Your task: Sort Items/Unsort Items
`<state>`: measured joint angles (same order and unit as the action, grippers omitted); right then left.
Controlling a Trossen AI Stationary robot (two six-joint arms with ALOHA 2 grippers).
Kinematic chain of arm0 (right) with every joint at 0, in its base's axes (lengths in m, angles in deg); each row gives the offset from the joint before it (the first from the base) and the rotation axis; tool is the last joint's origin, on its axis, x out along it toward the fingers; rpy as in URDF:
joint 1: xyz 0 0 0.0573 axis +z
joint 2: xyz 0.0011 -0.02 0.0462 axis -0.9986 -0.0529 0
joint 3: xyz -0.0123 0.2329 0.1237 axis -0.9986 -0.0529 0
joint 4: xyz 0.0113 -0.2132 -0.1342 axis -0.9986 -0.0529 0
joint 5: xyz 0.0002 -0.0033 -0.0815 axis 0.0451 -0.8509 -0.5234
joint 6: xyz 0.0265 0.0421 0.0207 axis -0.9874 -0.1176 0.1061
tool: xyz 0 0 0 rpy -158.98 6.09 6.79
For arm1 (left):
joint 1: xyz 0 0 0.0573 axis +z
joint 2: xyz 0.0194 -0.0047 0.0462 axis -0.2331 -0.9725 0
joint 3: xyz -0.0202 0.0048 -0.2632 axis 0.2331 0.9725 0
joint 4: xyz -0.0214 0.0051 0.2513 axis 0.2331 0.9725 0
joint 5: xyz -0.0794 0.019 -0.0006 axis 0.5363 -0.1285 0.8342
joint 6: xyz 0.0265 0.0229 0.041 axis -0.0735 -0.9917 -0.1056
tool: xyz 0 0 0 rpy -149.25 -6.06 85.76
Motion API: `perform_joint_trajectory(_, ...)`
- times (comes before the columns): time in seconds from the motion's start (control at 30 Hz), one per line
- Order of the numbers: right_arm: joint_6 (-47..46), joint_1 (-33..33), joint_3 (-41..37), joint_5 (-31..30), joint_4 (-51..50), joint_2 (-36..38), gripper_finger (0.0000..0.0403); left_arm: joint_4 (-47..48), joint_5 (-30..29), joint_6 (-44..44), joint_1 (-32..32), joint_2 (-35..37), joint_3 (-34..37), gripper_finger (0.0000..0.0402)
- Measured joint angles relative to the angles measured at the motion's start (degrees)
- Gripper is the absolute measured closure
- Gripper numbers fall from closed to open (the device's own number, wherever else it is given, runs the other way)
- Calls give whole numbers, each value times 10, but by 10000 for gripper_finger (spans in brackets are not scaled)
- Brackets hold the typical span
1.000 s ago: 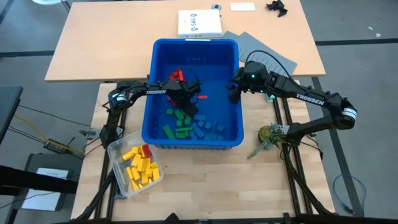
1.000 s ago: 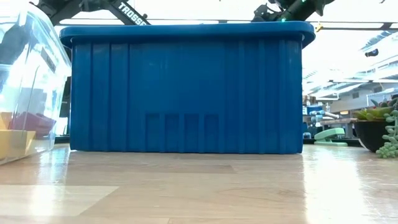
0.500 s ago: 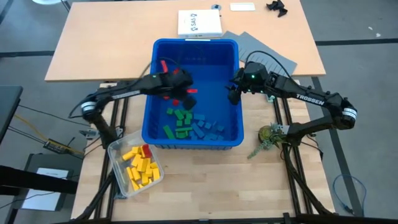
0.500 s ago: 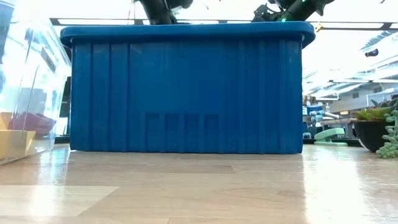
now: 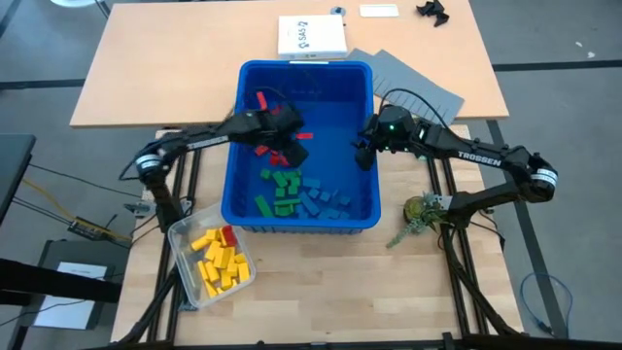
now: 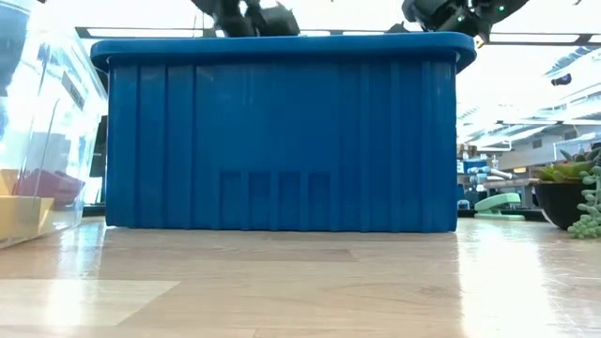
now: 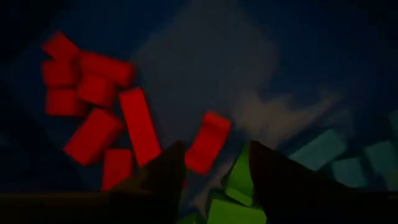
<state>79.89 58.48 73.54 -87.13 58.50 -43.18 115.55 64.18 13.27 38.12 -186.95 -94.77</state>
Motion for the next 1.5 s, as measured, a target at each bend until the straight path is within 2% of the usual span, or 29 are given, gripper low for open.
perform_joint_trajectory(0.17, 31, 0, -17, 0, 24, 1, 232, 6, 4, -1, 14, -67, 1, 186)
perform_joint_trajectory(0.53, 60, -1, -20, 0, 48, 0, 234, -34, 73, -123, 23, -139, 0, 184)
perform_joint_trajectory(0.67, 59, -1, -20, 0, 48, 0, 236, -78, 83, -152, 30, -156, 0, 184)
perform_joint_trajectory(0.93, 49, -1, -20, 0, 42, 0, 236, -78, 131, -171, 50, -191, 0, 186)
perform_joint_trajectory(1.03, 43, -1, -20, 0, 42, 0, 238, -84, 129, -182, 50, -195, 0, 207)
perform_joint_trajectory(1.17, 39, -1, -20, 0, 41, 0, 237, -104, 130, -183, 50, -195, 0, 262)
perform_joint_trajectory(1.33, 40, -1, -19, 0, 39, 0, 238, -103, 130, -183, 46, -185, 0, 263)
perform_joint_trajectory(1.5, 41, -1, -19, 0, 37, 0, 237, -87, 125, -172, 35, -130, 0, 263)
